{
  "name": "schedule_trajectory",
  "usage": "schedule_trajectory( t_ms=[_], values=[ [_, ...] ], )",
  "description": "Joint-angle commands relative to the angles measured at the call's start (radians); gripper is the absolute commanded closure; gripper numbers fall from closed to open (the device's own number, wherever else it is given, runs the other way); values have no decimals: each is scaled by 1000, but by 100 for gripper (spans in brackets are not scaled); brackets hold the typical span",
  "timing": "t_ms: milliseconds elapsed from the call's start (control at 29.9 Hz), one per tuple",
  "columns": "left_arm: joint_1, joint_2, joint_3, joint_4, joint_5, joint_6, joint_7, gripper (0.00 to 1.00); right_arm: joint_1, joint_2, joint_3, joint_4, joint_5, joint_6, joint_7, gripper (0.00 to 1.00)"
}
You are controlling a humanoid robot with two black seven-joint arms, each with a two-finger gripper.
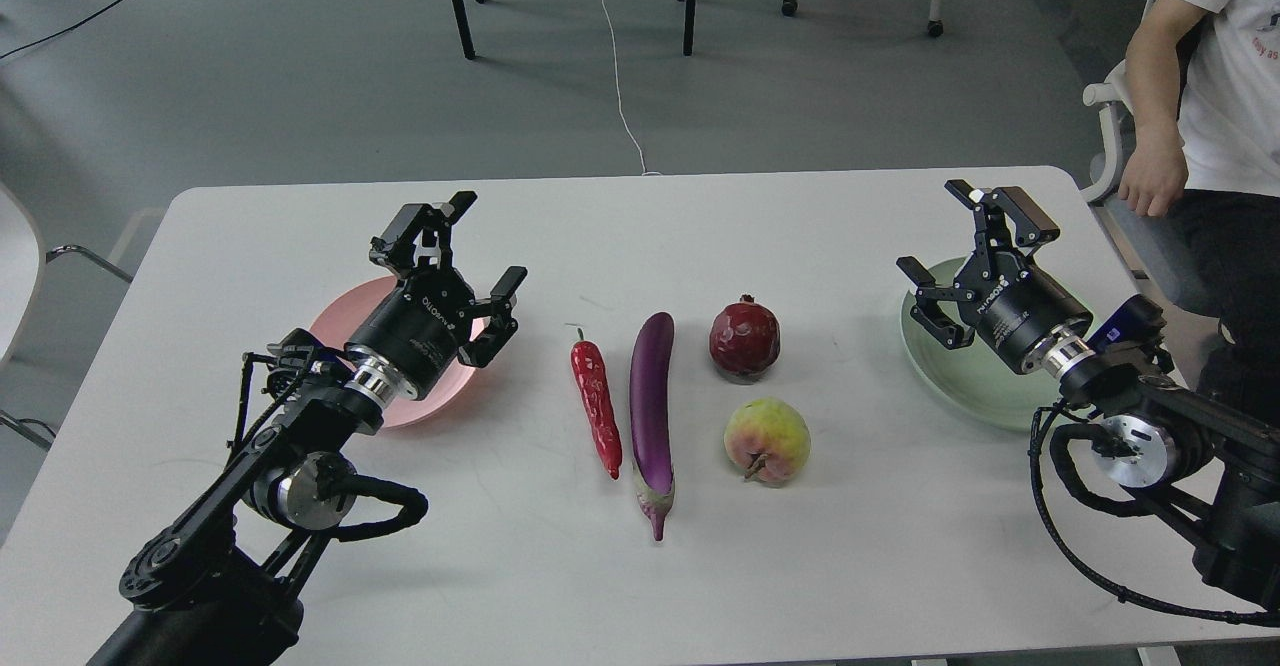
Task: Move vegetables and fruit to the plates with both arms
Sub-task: 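Reach the right gripper toward the red pomegranate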
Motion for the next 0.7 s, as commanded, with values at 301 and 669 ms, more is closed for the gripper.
schedule_trajectory(
  t_ms=[301, 669],
  values=[
    [0, 9, 2, -10, 3, 15, -2, 2, 59, -65, -25, 54, -225, 3, 0, 2],
    [0, 16, -2, -28, -5, 18, -2, 2, 565, -168, -479, 114, -855, 87, 0, 2]
  ],
)
